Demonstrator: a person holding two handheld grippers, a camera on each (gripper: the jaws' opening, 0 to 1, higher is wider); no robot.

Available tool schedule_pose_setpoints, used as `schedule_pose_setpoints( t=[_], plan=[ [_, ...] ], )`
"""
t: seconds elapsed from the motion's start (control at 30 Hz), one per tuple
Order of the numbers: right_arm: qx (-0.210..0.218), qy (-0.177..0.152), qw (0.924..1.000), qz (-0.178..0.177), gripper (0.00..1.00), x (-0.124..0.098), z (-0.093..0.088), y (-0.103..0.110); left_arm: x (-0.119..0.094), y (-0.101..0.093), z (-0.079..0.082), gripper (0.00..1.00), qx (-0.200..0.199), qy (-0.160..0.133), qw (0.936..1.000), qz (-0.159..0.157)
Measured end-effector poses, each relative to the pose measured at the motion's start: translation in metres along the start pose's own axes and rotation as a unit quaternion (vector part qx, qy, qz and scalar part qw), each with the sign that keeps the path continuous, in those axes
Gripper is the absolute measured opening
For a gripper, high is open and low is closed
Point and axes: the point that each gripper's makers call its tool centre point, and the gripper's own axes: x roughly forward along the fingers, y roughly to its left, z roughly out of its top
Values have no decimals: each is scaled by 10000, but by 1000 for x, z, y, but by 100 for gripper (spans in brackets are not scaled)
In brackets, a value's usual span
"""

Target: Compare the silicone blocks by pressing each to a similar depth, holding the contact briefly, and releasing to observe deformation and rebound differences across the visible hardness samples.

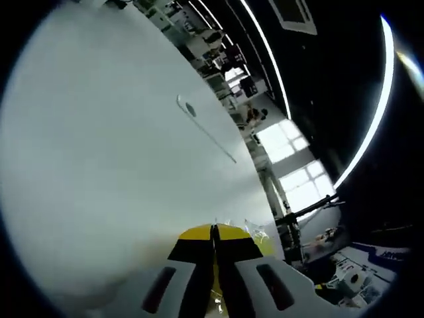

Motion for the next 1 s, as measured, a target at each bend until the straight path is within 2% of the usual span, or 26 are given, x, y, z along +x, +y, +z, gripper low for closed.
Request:
schedule_pose_setpoints(
  t=[0.1,0.2,0.33,0.37,0.5,0.6,0.73,0.8,0.87,0.97,1.0],
  plan=[
    [-41,1,10000,22,43,0,1,2,-3,-5,0,0,749,108,9970,145],
    [-77,-2,10000,49,43,0,2,5,-6,-13,0,0,1500,198,9881,261],
    [-156,-33,9998,81,42,-3,6,10,-12,-24,3,0,2081,216,9773,320],
    [-173,-38,9998,88,42,-3,7,10,-13,-27,5,0,2191,183,9750,331],
    [-222,-80,9997,84,42,-7,8,14,-20,-40,8,0,2265,61,9737,259],
    [-253,-110,9996,105,41,-9,9,18,-29,-52,12,0,2415,-71,9701,220],
    [-328,-104,9992,183,41,-9,9,25,-42,-65,12,0,2734,-172,9616,191],
    [-363,-107,9990,222,41,-10,10,28,-48,-69,9,0,2966,-139,9546,223],
    [-401,-152,9988,252,41,-10,13,31,-53,-73,6,0,3345,-86,9419,298],
    [-484,-188,9982,297,41,-11,15,36,-59,-81,-1,0,3632,-19,9312,299],
    [-501,-193,9981,318,41,-11,15,38,-62,-84,-2,0,3775,-32,9254,336]
  ],
)
